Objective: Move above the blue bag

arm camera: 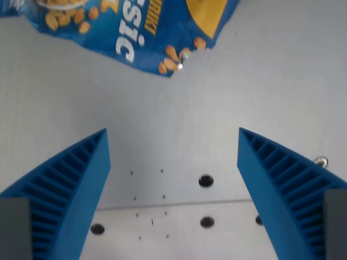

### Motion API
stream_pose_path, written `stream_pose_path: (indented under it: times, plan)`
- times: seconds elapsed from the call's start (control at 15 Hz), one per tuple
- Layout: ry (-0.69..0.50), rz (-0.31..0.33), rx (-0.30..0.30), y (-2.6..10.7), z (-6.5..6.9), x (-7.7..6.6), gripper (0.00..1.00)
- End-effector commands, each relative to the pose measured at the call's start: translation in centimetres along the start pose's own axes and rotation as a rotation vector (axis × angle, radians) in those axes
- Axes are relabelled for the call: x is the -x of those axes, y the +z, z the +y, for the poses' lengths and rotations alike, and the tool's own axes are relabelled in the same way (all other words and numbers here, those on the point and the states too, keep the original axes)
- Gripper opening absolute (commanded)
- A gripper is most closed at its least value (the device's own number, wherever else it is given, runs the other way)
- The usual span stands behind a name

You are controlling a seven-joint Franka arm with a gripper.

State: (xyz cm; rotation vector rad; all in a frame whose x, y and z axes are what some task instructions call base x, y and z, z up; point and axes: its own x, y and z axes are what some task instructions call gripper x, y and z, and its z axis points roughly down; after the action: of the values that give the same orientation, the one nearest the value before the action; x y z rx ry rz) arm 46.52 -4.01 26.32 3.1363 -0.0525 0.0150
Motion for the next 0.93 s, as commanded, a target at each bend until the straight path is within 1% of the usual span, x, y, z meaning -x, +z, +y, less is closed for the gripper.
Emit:
stream_pose_path:
  times: [0.07,0.6,0.93]
  plan:
    - [-0.013,-0.027,-0.005,0.3,-0.4,-1.7,1.0]
    - [-0.022,-0.002,-0.008,1.9,-1.0,-4.5,1.0]
    - [-0.03,0.002,-0.01,3.0,-1.5,-6.5,1.0]
